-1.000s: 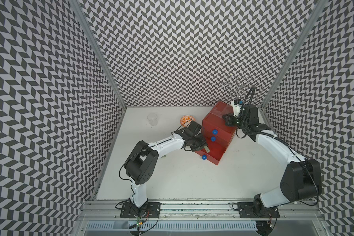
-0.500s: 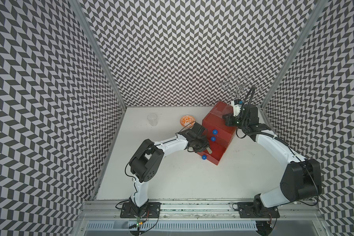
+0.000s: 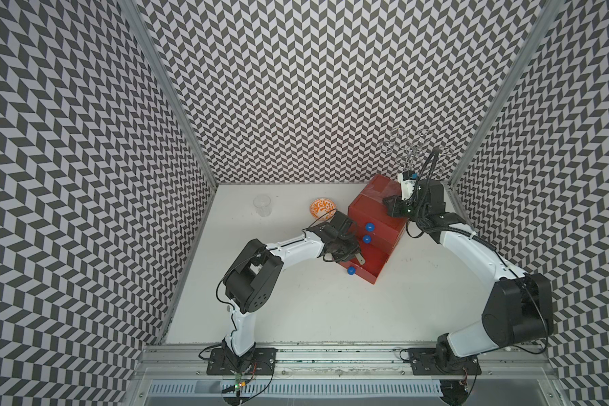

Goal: Place the fruit knives into the drawer by color
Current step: Place the fruit knife in the drawer.

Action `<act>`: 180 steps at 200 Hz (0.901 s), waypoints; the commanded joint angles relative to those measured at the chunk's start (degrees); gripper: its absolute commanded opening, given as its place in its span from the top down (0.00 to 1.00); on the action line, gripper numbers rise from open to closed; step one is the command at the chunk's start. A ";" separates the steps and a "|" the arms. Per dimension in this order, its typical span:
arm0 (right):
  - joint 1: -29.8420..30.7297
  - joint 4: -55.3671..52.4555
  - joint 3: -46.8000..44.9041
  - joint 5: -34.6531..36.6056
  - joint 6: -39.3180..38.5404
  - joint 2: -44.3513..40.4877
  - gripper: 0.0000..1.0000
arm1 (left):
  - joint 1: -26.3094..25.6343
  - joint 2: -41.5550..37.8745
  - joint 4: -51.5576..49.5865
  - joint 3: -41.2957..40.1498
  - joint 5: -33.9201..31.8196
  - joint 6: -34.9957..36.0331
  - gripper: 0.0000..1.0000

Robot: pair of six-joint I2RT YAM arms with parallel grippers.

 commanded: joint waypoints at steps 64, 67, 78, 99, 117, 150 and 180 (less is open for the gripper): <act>-0.10 -17.07 -4.44 2.91 -0.52 4.83 0.99 | -0.59 1.51 0.51 0.99 -0.57 0.58 0.72; -0.14 -17.07 -4.44 2.90 -0.57 4.85 0.99 | -0.56 1.48 0.46 1.00 -0.55 0.58 0.72; -0.13 -17.07 -4.46 2.90 -0.57 4.80 0.99 | -0.58 1.41 0.49 1.08 -0.71 0.66 0.71; -0.13 -17.03 -4.54 2.90 -0.51 4.87 0.99 | -0.62 1.25 0.08 1.41 -1.18 0.86 0.69; -0.12 -16.90 -4.54 2.90 -0.56 4.80 0.99 | -0.67 1.25 -0.55 1.96 -1.62 1.26 0.68; -0.10 -16.99 -4.44 2.90 -0.64 4.79 0.99 | -0.66 1.08 -1.05 2.59 -1.84 1.54 0.68; -0.11 -17.03 -4.58 3.00 -0.61 4.69 0.99 | -0.85 0.09 -1.82 3.57 -2.73 1.94 0.68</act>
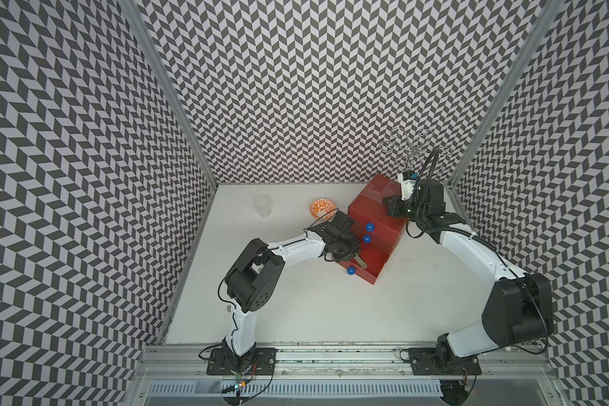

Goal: Place the fruit knives into the drawer by color
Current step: Place the fruit knife in the drawer.

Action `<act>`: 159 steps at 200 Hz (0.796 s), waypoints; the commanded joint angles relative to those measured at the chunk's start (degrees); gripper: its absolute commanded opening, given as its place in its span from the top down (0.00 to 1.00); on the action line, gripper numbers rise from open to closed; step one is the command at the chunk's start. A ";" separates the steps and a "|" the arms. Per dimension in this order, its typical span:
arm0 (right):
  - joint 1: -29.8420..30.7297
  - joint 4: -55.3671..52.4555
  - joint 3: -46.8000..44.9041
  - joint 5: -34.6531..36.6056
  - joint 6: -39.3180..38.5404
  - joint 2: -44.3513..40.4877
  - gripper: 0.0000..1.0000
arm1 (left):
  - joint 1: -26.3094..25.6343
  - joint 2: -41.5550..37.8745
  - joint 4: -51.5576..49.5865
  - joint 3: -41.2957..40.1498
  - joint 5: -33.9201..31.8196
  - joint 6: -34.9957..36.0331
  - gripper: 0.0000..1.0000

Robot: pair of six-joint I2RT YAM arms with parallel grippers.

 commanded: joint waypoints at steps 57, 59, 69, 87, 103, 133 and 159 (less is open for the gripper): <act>-0.14 -17.06 -4.25 3.09 -0.56 4.60 0.99 | -0.79 -6.74 -10.67 5.63 -8.29 4.52 0.68; -0.15 -17.08 -4.24 3.10 -0.57 4.54 0.99 | -0.79 -7.08 -11.11 5.52 -8.57 4.55 0.68; -0.11 -17.08 -4.27 3.10 -0.56 4.44 0.99 | -0.70 -8.93 -13.44 4.94 -10.28 4.81 0.68; -0.15 -16.97 -4.33 3.05 -0.51 4.40 0.99 | -0.12 -12.60 -16.84 2.84 -12.79 5.59 0.68; -0.15 -17.03 -4.42 2.97 -0.51 4.32 0.99 | 0.63 -15.14 -20.74 1.54 -14.45 7.74 0.68; -0.15 -16.89 -4.34 2.93 -0.67 4.34 0.99 | 3.04 -18.40 -29.94 -1.82 -18.39 13.45 0.67; -0.13 -16.71 -4.43 2.80 -0.65 4.35 0.99 | 7.19 -22.37 -32.60 -9.56 -18.97 16.89 0.67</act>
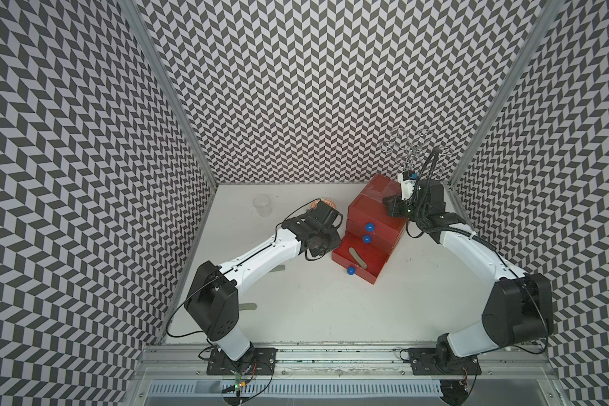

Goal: Place the fruit knives into the drawer by color
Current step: Place the fruit knife in the drawer, then pick up the fruit knife from the center of the board.

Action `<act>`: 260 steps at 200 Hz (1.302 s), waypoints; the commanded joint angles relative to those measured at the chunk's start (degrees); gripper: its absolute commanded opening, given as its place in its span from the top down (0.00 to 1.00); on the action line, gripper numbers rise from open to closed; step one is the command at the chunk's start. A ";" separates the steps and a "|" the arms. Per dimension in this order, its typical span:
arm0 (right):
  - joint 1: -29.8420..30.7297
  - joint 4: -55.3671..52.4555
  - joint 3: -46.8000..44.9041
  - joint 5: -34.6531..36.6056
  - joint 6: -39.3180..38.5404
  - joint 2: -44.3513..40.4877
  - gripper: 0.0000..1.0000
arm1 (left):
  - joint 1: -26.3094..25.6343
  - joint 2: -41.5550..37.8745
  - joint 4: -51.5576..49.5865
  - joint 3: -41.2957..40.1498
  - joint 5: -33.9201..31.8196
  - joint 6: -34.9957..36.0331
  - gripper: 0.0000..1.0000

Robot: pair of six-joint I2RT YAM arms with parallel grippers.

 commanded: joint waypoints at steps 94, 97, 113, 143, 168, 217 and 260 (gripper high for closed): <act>-0.14 -16.72 -4.52 2.49 -0.68 4.16 0.99 | 21.93 -12.10 -7.12 -22.30 -0.61 6.51 0.67; -0.14 -16.66 -4.59 2.48 -0.62 4.16 0.99 | 22.38 -11.96 -7.10 -22.35 -0.74 6.88 0.67; -0.13 -16.44 -4.72 2.31 -0.66 4.25 0.99 | 24.82 -11.23 -6.27 -22.75 -0.99 7.88 0.66; -0.15 -16.42 -4.73 2.22 -0.77 4.49 0.99 | 28.30 -9.42 -3.06 -24.33 0.89 8.99 0.67; -0.13 -16.34 -4.98 2.22 -0.71 4.60 0.99 | 29.83 -7.51 -1.55 -24.74 1.57 9.53 0.67; -0.12 -16.28 -5.25 2.17 -0.66 4.67 0.99 | 32.34 -5.23 0.88 -24.57 2.05 9.97 0.61; -0.10 -16.16 -5.43 2.22 -0.61 4.74 0.99 | 32.71 -4.10 2.37 -24.35 4.02 9.50 0.51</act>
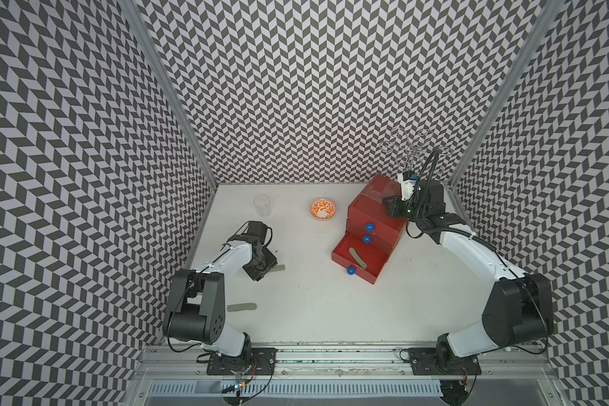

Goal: Place the fruit knives into the drawer by color
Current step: Pick up the fruit knife from the center of the board.

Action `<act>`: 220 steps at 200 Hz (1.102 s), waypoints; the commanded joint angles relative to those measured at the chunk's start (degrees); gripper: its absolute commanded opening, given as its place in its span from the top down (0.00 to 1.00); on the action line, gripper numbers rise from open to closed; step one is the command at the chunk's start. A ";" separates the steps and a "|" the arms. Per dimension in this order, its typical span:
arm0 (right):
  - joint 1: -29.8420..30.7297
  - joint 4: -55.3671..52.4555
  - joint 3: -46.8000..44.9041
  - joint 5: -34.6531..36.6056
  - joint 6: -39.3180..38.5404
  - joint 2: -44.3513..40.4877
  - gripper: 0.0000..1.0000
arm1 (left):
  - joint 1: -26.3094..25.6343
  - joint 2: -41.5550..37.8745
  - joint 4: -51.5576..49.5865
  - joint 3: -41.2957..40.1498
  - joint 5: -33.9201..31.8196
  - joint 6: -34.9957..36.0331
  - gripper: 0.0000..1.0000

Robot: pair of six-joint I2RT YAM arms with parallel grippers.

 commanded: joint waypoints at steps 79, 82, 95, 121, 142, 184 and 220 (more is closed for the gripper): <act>-0.12 -17.00 -4.89 2.22 -0.71 4.69 0.99 | 0.98 3.37 3.00 0.45 3.24 -3.26 0.52; -0.08 -16.98 -4.89 2.24 -0.73 4.59 0.99 | 1.01 3.60 3.00 0.50 3.20 -3.22 0.52; -0.15 -17.03 -4.94 2.37 -0.71 4.65 0.99 | 1.17 4.30 3.16 0.93 2.93 -2.88 0.52; -0.13 -16.98 -4.98 2.26 -0.56 4.65 0.99 | 1.45 5.83 3.52 2.21 2.48 -1.87 0.52; -0.07 -17.05 -5.06 2.32 -0.59 4.81 0.99 | 1.43 7.26 4.04 3.52 2.08 -1.03 0.52; -0.14 -17.36 -4.62 2.64 -0.49 5.07 0.99 | 1.49 10.93 4.05 6.81 1.74 1.39 0.53; -0.10 -17.44 -4.58 2.86 -0.54 5.22 0.99 | 1.38 14.41 3.46 10.23 1.92 4.07 0.53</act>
